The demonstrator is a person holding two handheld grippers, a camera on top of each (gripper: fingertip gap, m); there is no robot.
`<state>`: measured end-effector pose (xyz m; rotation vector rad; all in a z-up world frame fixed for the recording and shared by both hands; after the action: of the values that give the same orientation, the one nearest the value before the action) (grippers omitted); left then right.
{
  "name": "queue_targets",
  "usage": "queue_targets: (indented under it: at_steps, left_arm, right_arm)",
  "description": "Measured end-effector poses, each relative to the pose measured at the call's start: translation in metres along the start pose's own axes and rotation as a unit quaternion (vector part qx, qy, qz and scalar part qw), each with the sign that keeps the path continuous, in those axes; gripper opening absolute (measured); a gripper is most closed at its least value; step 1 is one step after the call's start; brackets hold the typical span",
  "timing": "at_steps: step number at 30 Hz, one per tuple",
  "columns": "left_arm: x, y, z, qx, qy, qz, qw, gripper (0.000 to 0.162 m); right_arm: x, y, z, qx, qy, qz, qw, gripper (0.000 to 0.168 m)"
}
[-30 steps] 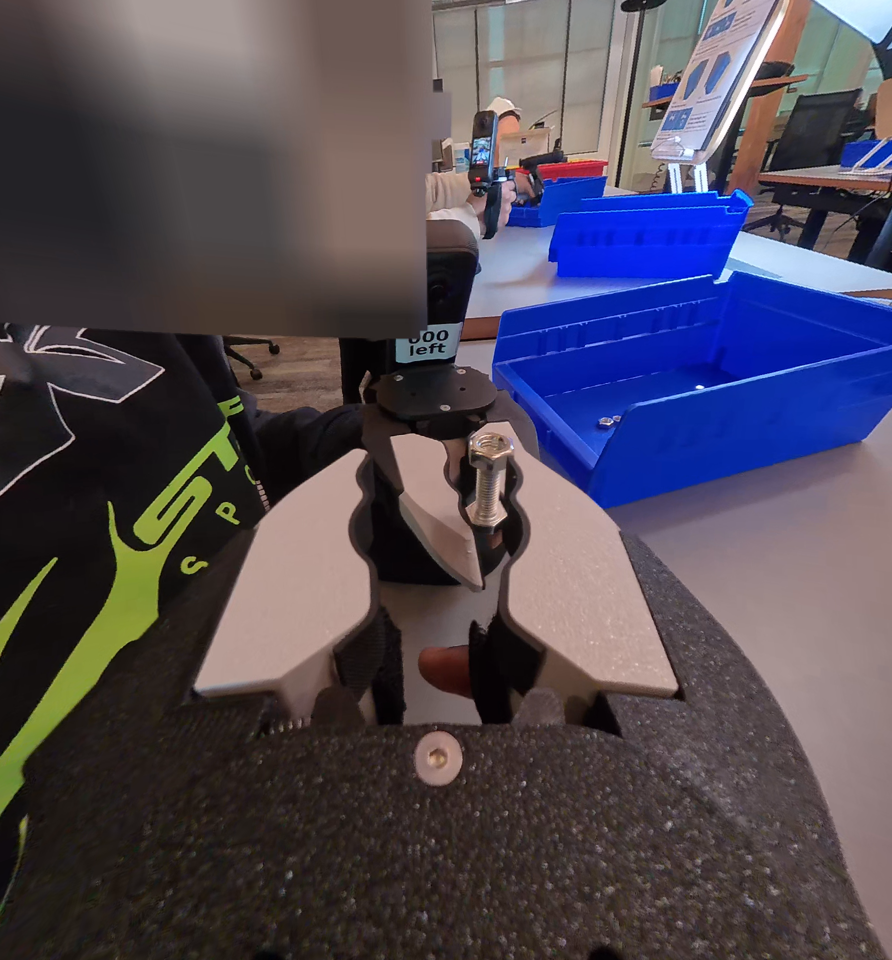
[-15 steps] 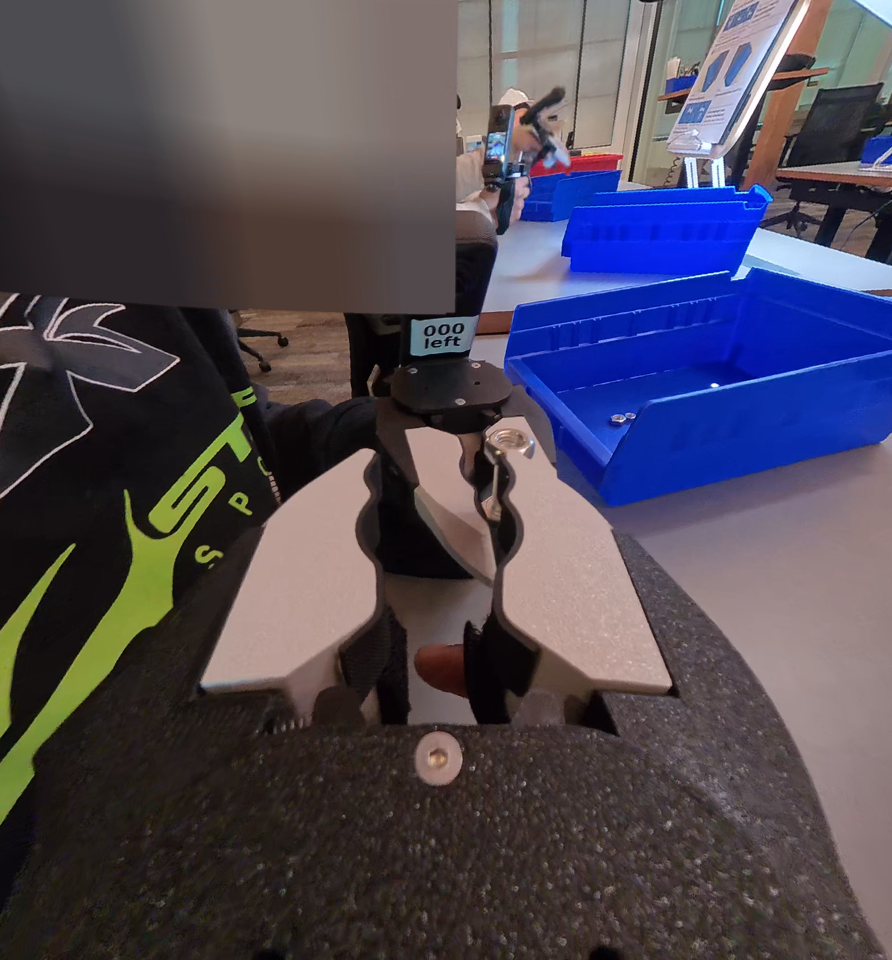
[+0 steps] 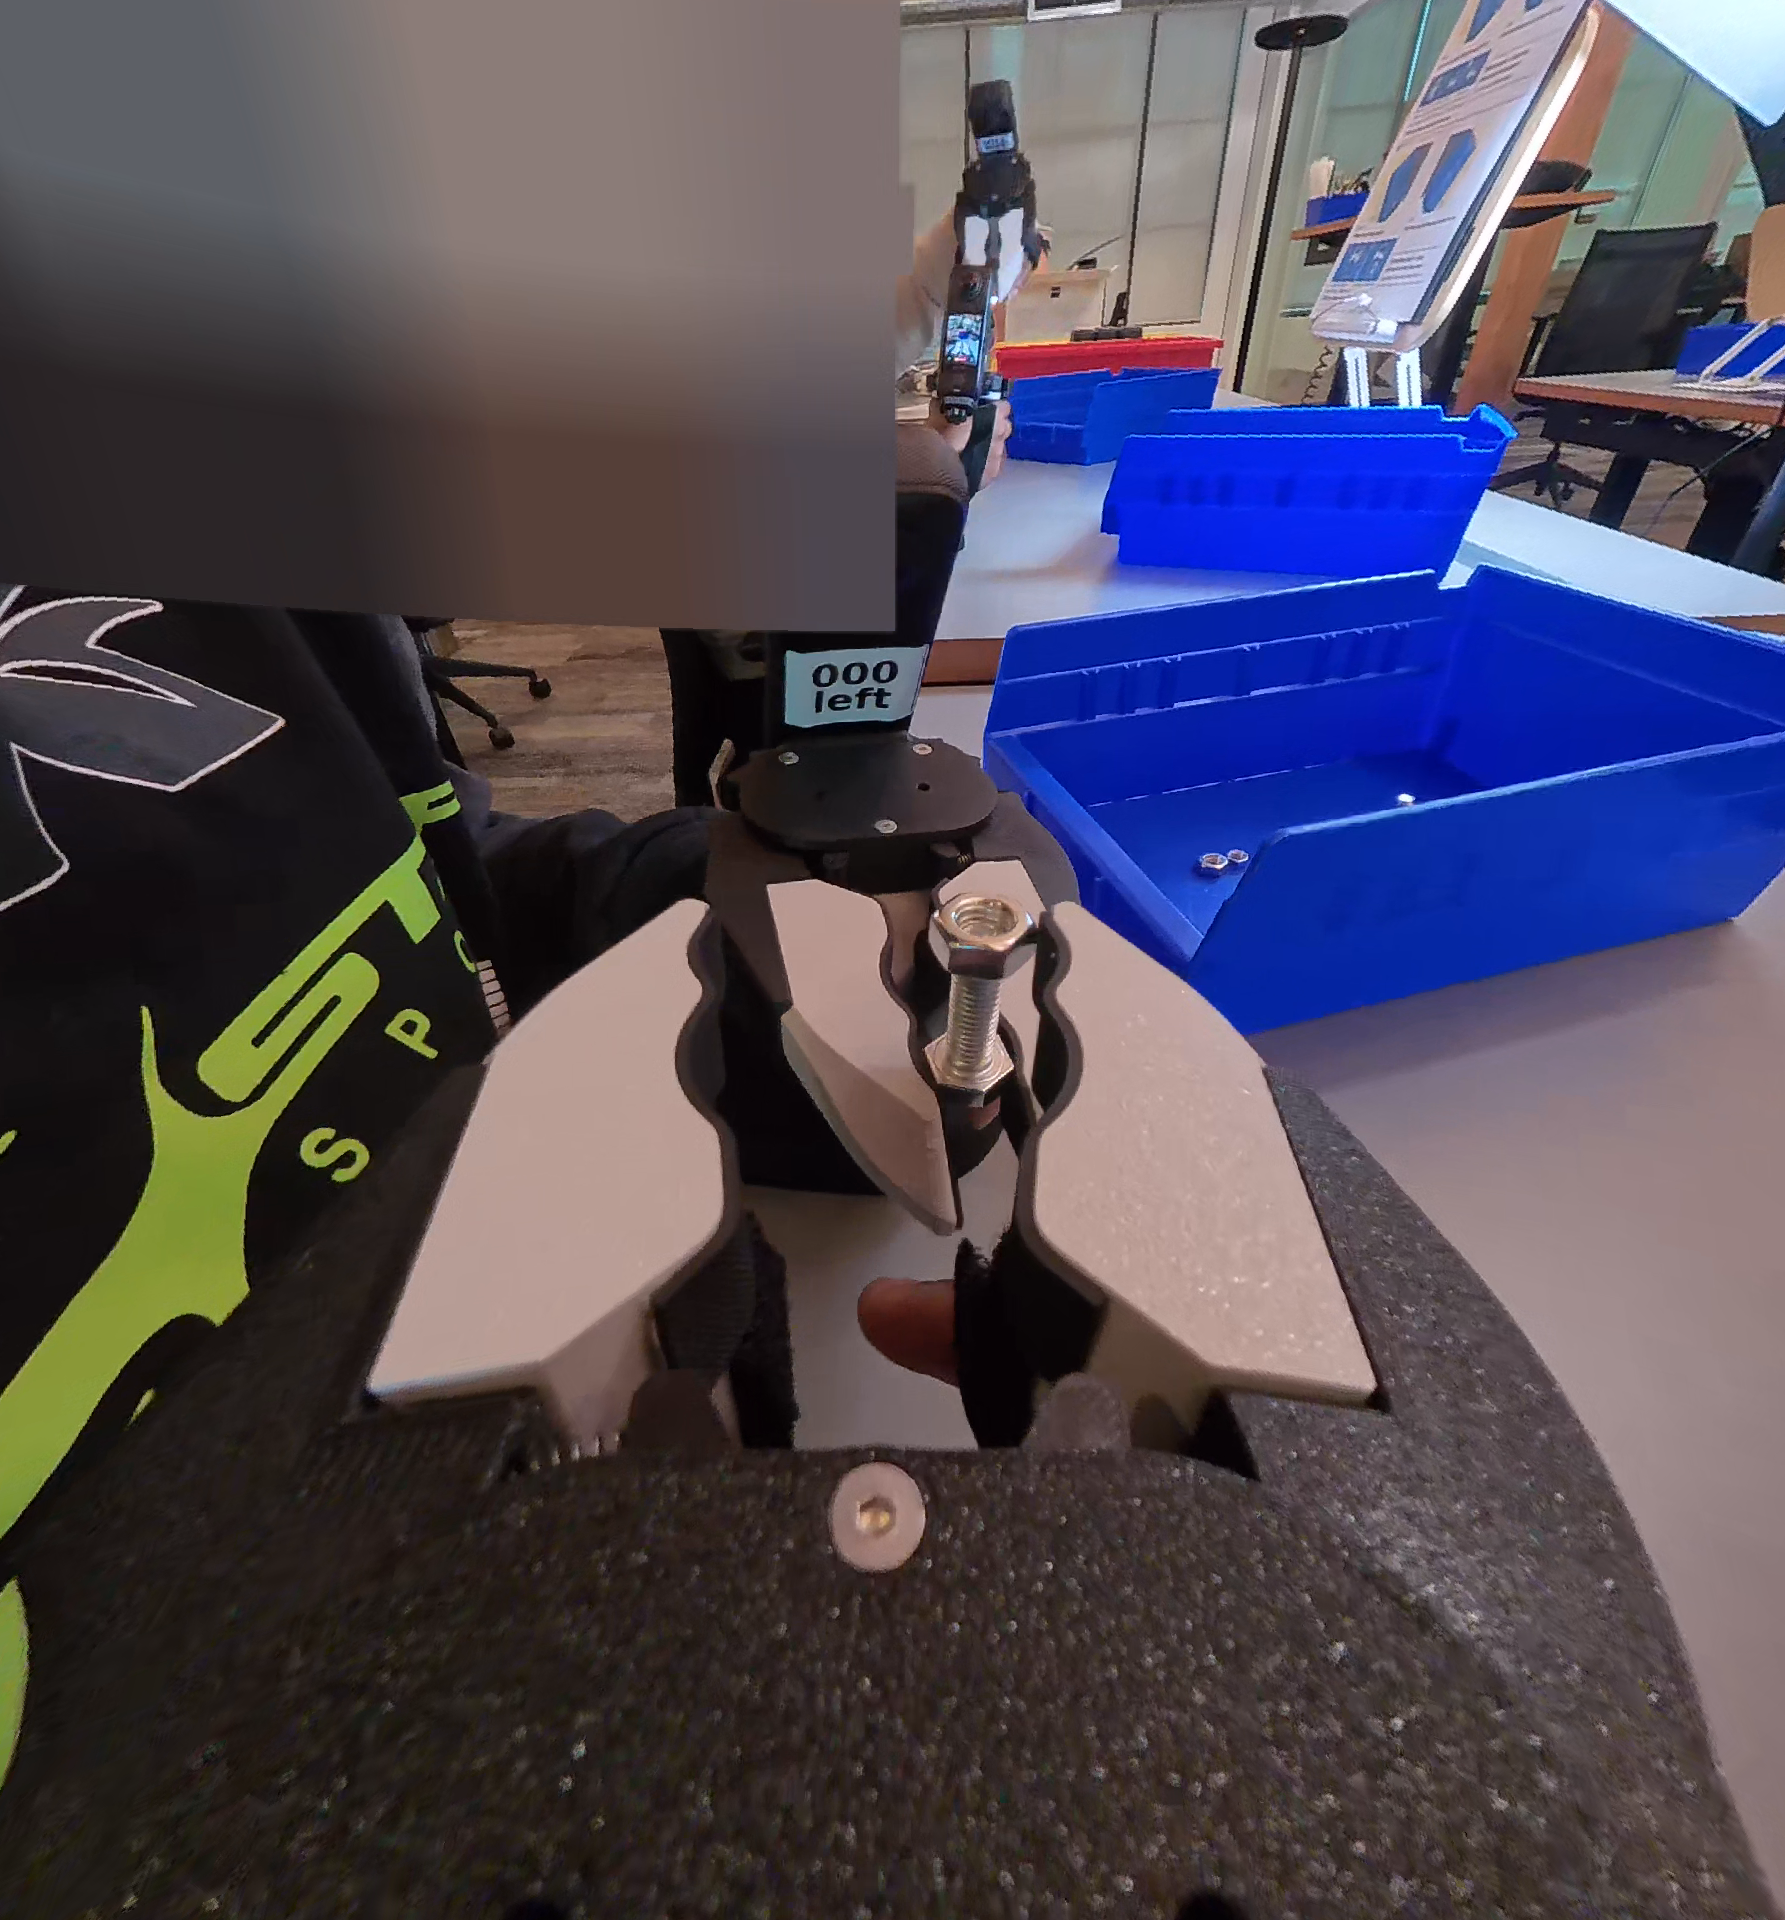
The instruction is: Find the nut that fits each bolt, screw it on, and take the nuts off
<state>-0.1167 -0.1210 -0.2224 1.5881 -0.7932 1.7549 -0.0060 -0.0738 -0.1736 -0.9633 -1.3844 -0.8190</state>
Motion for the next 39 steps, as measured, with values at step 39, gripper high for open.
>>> queue_targets:
  at_steps: [39]
  left_arm:
    - [-0.001,-0.001,0.001,-0.004,-0.004,-0.007,1.0,0.017]
  right_arm:
    - [-0.005,0.01,0.002,-0.028,0.001,0.033,0.999,0.054]
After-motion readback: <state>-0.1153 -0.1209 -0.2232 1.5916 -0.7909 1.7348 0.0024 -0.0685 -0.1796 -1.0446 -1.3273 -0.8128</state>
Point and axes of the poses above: each gripper's, where its closed fingertips meet, y back along the fingers, x out of its top, z = x × y across the jaws, the point moved 8 cm from there along y, back along the fingers, and after that the axes turned 9 degrees about z, right-handed, at the moved point
